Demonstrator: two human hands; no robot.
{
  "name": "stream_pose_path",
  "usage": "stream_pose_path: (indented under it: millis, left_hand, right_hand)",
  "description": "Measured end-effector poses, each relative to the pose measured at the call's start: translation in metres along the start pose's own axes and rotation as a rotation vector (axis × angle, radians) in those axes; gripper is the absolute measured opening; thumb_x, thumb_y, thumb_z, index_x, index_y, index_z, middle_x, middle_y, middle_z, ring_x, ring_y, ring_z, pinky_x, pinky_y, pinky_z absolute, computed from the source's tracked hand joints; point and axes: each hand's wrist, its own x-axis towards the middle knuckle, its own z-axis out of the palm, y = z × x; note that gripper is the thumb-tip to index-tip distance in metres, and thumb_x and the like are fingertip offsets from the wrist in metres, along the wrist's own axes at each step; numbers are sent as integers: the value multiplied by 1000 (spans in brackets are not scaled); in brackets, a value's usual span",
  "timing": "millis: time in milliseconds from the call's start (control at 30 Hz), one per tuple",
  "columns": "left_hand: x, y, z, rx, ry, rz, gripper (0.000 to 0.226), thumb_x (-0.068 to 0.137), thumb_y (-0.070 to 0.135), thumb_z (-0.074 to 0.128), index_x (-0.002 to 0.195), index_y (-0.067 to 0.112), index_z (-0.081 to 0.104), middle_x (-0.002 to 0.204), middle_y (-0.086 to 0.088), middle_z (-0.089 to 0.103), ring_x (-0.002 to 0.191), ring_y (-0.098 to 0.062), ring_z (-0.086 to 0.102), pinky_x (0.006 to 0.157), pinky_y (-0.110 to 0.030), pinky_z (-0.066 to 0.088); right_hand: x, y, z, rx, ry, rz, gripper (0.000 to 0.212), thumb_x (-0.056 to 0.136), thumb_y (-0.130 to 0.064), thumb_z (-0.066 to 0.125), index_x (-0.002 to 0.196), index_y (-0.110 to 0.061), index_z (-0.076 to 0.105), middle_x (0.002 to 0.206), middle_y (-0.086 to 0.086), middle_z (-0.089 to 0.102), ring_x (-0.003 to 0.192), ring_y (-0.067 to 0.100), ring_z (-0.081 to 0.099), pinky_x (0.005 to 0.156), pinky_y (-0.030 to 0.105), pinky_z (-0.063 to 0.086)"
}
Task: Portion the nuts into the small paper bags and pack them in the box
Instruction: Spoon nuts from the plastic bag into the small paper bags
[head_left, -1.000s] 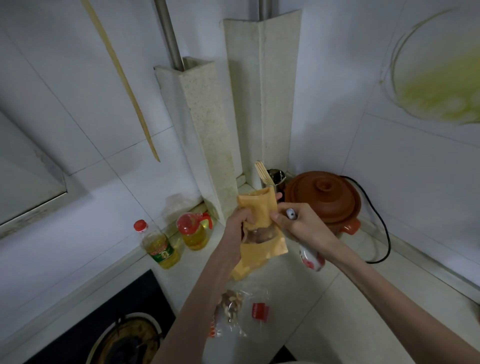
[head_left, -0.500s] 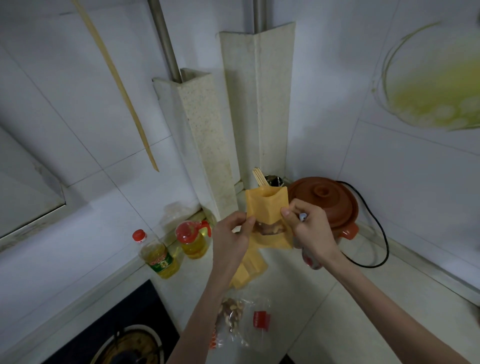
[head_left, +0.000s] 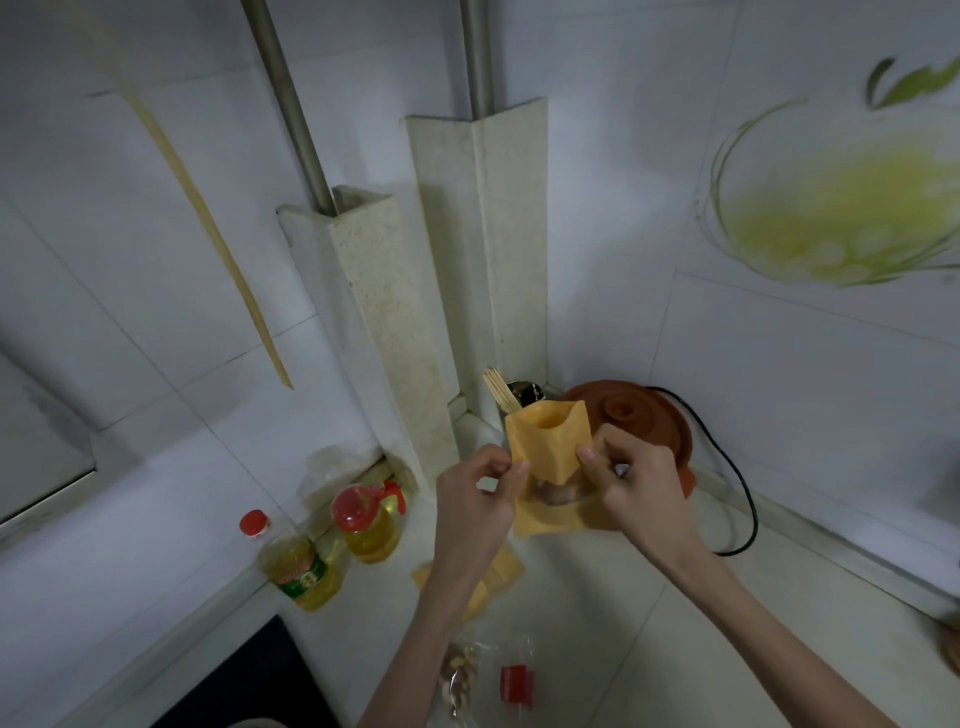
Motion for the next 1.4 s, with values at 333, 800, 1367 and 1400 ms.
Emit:
stream_pose_path:
  millis: [333, 800, 1367, 1400]
  left_hand:
    - [19, 36, 5, -86, 63, 110, 30, 86, 15, 68, 66, 31, 52, 61, 17, 57, 60, -5, 54, 51, -20, 42]
    - [23, 21, -1, -228, -145, -98, 27, 87, 49, 59, 92, 25, 71, 86, -15, 71, 85, -32, 68, 75, -59, 55]
    - [8, 43, -11, -235, -5, -45, 39, 93, 25, 62, 64, -1, 58, 56, -20, 54, 55, -29, 58, 55, -43, 51]
    - [8, 41, -9, -194, -3, -43, 38, 92, 23, 64, 61, 2, 59, 55, -19, 55, 55, -31, 59, 52, -40, 53]
  right_hand:
    - [21, -18, -22, -23, 139, -67, 33, 88, -16, 58, 59, -17, 42, 53, 0, 45, 51, 6, 39, 49, 16, 29]
    - [19, -11, -24, -7, 9, -34, 30, 87, -17, 62, 60, -18, 50, 51, 0, 46, 51, 3, 41, 50, 12, 29]
    - [17, -22, -33, 70, 75, -52, 39, 90, -18, 58, 58, 2, 47, 55, 15, 42, 53, 21, 36, 51, 29, 26]
    - [15, -21, -35, 43, 75, -31, 39, 90, -16, 58, 59, 3, 47, 54, 16, 41, 52, 17, 33, 51, 28, 25]
